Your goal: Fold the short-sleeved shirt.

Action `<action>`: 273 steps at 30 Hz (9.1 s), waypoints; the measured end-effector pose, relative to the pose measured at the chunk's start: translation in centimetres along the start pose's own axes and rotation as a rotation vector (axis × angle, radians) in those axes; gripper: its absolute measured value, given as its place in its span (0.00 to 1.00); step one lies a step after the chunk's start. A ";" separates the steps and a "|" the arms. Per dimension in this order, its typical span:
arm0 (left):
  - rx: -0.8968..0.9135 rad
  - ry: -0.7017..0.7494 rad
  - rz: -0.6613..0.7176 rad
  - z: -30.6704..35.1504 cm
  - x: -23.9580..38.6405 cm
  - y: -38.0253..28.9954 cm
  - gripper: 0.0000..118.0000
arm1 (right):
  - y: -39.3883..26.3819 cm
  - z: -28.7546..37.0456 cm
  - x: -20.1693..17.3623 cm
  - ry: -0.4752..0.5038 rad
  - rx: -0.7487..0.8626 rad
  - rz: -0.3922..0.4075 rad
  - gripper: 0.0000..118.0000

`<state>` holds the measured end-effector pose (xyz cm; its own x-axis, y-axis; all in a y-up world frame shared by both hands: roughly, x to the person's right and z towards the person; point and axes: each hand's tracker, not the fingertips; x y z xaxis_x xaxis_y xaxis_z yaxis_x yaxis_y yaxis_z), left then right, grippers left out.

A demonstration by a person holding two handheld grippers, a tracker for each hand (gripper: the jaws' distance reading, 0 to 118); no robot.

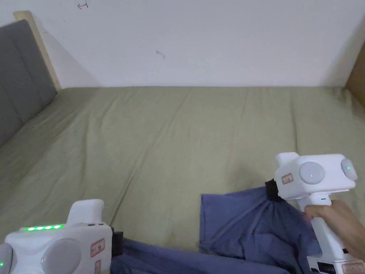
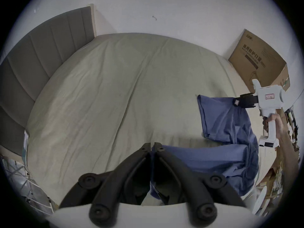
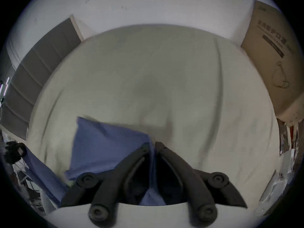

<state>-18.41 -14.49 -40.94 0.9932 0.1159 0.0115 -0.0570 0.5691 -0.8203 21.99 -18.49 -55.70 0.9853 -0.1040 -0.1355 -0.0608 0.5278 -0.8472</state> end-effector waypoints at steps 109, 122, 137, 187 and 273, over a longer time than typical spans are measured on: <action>-0.028 0.276 -0.198 5.7 -6.7 -18.2 0.25 | -35.0 19.1 3.6 -0.091 -0.008 -0.476 0.09; 0.026 -0.013 -0.022 11.3 -5.9 -21.8 0.00 | -36.5 23.2 -0.8 -0.129 0.165 -0.383 0.00; 0.035 0.216 -0.115 6.3 -7.8 -20.3 0.64 | -37.7 20.0 -0.4 -0.105 0.035 -0.419 0.00; -0.087 0.243 -0.150 -4.7 -5.9 -3.7 0.67 | -21.9 9.4 8.0 -0.153 -0.048 -0.365 0.37; 0.045 -0.089 0.062 6.8 -8.6 -13.3 0.02 | -27.9 19.4 2.1 -0.186 0.088 -0.298 0.07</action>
<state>-26.91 -17.49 -26.22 0.9748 0.2228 0.0142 -0.1243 0.5943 -0.7946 28.82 -17.13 -22.36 0.9704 -0.1132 0.2134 0.2394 0.5692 -0.7866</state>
